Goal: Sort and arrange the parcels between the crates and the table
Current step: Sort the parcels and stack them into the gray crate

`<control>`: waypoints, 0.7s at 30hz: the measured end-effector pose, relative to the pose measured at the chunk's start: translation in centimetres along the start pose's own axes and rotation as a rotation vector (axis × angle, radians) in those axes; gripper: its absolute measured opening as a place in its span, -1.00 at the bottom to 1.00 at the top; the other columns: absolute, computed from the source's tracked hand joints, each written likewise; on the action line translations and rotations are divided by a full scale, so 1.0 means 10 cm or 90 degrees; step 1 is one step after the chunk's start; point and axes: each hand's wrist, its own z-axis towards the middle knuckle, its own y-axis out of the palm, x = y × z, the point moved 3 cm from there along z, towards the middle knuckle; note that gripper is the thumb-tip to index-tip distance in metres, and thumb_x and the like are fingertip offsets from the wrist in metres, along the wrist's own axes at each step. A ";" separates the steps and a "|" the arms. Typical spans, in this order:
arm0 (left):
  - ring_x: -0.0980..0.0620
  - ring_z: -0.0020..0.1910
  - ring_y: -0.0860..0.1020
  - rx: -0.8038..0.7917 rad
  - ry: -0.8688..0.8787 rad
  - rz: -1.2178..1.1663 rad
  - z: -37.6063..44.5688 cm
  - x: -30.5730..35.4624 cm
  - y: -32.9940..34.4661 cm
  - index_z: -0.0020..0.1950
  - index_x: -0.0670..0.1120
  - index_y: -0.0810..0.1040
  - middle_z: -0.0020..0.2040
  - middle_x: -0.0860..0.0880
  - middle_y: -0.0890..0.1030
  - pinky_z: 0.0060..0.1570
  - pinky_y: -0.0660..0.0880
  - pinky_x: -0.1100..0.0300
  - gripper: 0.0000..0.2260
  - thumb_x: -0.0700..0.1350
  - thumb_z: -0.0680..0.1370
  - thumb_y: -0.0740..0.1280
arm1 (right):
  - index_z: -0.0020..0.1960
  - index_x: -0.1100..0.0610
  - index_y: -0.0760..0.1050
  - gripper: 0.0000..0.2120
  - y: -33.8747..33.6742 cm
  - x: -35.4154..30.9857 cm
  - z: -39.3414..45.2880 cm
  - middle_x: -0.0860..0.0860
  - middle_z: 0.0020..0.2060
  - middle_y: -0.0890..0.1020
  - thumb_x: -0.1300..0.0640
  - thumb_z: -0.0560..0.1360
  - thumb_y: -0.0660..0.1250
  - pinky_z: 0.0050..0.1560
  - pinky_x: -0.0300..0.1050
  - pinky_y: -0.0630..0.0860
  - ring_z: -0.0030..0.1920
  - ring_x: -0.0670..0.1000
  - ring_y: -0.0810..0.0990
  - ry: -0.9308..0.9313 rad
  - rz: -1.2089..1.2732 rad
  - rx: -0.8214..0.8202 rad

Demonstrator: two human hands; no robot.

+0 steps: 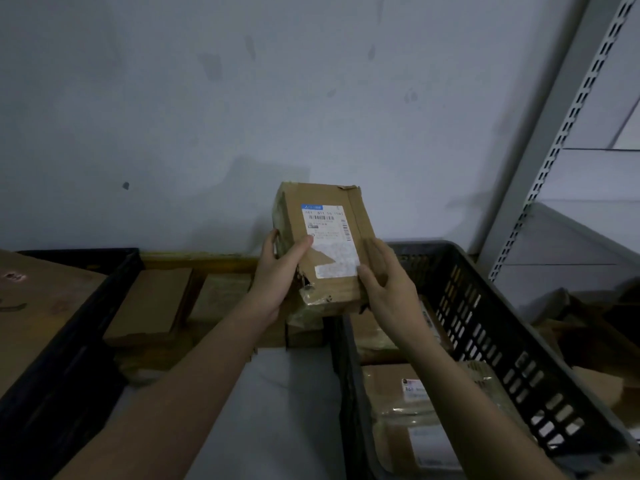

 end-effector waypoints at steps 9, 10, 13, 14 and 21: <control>0.20 0.24 0.53 -0.084 0.020 -0.003 0.03 -0.24 0.97 0.52 0.12 0.27 0.34 0.16 0.51 0.03 0.50 0.29 -0.59 0.13 0.67 0.13 | 0.44 0.08 0.46 -0.63 -1.04 0.59 0.16 -0.05 0.21 0.60 0.19 0.64 0.27 -0.04 0.14 0.68 0.16 0.06 0.63 0.130 0.132 0.111; 0.19 0.32 0.45 -0.075 0.020 0.016 0.01 -0.31 1.09 0.56 0.12 0.20 0.40 0.17 0.42 0.12 0.46 0.28 -0.55 0.14 0.67 0.11 | 0.45 0.09 0.45 -0.63 -1.19 0.65 0.16 -0.06 0.20 0.59 0.19 0.64 0.26 0.03 0.12 0.67 0.18 0.04 0.62 0.136 0.107 0.131; 0.12 0.42 0.33 -0.122 0.031 0.152 -0.12 -0.56 1.45 0.59 0.12 0.14 0.43 0.12 0.33 0.36 0.34 0.10 -0.54 0.13 0.68 0.08 | 0.46 0.05 0.44 -0.62 -1.59 0.81 0.18 -0.04 0.28 0.56 0.17 0.65 0.23 0.27 0.06 0.55 0.27 -0.04 0.53 0.136 0.018 0.171; 0.15 0.37 0.35 -0.156 0.031 0.187 -0.18 -0.67 1.56 0.57 0.14 0.16 0.37 0.15 0.35 0.34 0.35 0.12 -0.56 0.12 0.69 0.07 | 0.46 0.04 0.43 -0.62 -1.70 0.85 0.18 -0.01 0.32 0.55 0.16 0.65 0.22 0.28 0.00 0.52 0.27 -0.07 0.51 0.134 -0.008 0.175; -0.22 0.59 -0.15 -0.321 -0.035 0.823 -0.27 -1.66 1.58 0.61 0.18 -0.04 0.64 0.03 -0.09 0.51 -0.09 -0.26 -0.46 0.21 0.65 0.04 | 0.45 0.07 0.45 -0.63 -2.10 1.09 0.19 0.08 0.24 0.61 0.19 0.66 0.18 0.14 -0.03 0.55 0.14 0.02 0.58 0.128 -0.191 0.156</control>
